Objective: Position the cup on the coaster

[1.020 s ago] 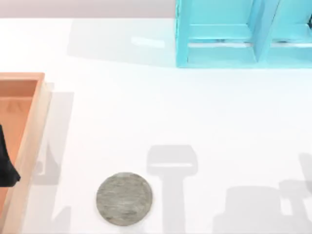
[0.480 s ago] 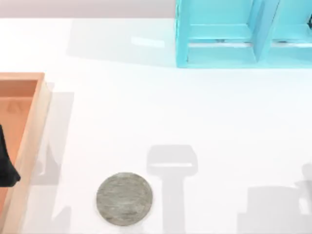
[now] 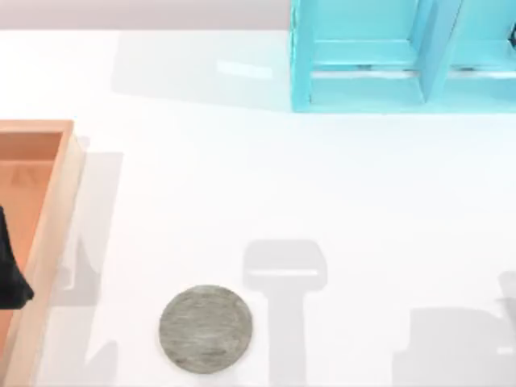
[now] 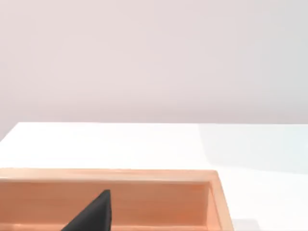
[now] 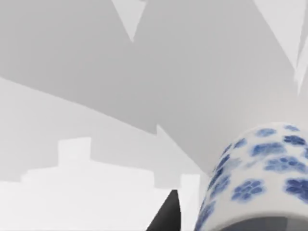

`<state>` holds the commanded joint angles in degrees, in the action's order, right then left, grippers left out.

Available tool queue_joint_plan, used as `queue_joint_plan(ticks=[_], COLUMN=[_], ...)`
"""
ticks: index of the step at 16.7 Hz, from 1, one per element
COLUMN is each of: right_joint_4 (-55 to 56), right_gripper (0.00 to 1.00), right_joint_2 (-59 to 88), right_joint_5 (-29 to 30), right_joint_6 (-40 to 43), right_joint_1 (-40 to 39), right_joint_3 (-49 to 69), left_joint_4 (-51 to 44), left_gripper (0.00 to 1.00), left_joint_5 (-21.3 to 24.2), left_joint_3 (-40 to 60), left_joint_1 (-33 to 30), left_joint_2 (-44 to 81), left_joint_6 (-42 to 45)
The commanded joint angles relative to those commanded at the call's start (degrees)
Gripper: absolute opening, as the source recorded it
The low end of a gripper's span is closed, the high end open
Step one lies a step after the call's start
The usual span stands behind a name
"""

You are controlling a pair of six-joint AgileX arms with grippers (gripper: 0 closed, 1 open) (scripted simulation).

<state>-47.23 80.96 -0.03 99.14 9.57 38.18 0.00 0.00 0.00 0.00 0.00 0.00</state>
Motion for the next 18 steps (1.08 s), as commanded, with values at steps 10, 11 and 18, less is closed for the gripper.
queue_joint_plan(ticks=[10, 11, 18], right_joint_4=[0.0, 0.0, -0.9], right_gripper=[0.00, 0.00, 0.00], right_joint_2=[0.0, 0.0, 1.6], right_joint_5=[0.0, 0.0, 0.0], right_joint_6=[0.0, 0.0, -3.4], right_joint_1=[0.0, 0.0, -1.6], right_joint_3=[0.0, 0.0, 2.7], left_joint_4=[0.0, 0.0, 0.0], left_gripper=[1.00, 1.00, 1.00], left_joint_5=[0.0, 0.0, 0.0], left_joint_3=[0.0, 0.0, 0.0], left_joint_1=[0.0, 0.0, 0.0], left_joint_2=[0.0, 0.0, 0.0], left_joint_6=[0.0, 0.0, 0.0])
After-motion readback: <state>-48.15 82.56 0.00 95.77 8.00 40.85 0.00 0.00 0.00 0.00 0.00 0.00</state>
